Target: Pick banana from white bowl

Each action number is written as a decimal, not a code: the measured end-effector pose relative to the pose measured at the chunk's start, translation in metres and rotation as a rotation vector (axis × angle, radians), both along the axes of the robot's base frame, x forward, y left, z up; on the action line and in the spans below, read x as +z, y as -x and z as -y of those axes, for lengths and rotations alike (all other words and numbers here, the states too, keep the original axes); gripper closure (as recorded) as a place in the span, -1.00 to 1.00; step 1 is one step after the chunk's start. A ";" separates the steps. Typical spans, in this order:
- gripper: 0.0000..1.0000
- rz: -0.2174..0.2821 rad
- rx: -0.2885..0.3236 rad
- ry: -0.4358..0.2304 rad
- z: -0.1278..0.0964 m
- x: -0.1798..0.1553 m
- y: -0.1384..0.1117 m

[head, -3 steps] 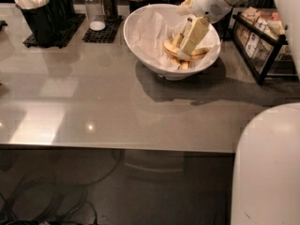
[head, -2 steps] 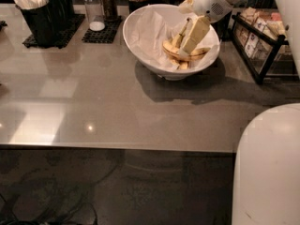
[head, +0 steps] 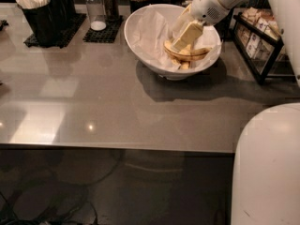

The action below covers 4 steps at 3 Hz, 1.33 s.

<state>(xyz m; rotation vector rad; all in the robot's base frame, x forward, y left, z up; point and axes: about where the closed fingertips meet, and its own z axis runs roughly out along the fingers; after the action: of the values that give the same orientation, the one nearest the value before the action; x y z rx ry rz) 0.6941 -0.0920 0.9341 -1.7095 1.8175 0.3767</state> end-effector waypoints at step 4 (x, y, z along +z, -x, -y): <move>0.10 -0.108 -0.064 0.016 0.006 -0.070 -0.036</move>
Offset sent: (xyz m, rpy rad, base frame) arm 0.0442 -0.0180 -0.0671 -0.0265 0.0996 -0.0829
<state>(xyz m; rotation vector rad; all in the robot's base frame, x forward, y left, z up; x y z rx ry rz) 0.7306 -0.0977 0.8646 -1.6659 1.9523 0.4363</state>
